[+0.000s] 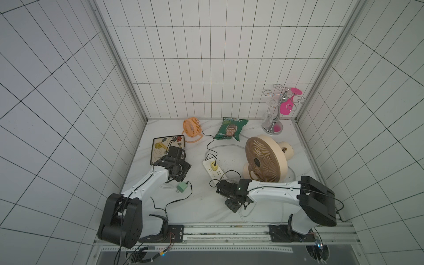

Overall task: Unplug the desk fan from the power strip
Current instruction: Move the fan to the center of the board.

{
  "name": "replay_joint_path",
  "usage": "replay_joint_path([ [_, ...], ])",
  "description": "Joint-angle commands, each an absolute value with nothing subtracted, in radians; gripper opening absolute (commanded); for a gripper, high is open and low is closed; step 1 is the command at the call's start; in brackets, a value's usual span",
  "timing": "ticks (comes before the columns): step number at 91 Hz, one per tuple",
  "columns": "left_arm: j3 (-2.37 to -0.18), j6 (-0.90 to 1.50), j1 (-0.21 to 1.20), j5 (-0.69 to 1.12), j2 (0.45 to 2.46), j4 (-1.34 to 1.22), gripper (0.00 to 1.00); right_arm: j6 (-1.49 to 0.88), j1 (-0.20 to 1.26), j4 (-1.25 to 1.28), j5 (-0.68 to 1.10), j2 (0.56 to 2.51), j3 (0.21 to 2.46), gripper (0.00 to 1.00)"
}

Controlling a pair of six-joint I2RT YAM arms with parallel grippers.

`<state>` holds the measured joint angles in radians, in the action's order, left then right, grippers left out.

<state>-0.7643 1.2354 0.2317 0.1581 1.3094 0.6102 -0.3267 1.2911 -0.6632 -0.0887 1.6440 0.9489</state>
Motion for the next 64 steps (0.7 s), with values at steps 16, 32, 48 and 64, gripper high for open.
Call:
replay_joint_path([
  [16, -0.753, 1.241, 0.223, 0.150, 1.315, 0.606, 0.54, -0.390, 1.266, -0.680, -0.087, 1.637, 0.898, 0.22],
  [32, -0.751, 1.241, 0.219, 0.149, 1.311, 0.606, 0.54, -0.521, 1.148, -0.726, -0.176, 1.580, 0.854, 0.05],
  [48, -0.752, 1.238, 0.218, 0.153, 1.317, 0.602, 0.54, -0.581, 0.990, -0.773, -0.241, 1.516, 0.809, 0.05],
  [64, -0.751, 1.238, 0.217, 0.153, 1.318, 0.601, 0.54, -0.554, 0.856, -0.767, -0.268, 1.511, 0.811, 0.05],
])
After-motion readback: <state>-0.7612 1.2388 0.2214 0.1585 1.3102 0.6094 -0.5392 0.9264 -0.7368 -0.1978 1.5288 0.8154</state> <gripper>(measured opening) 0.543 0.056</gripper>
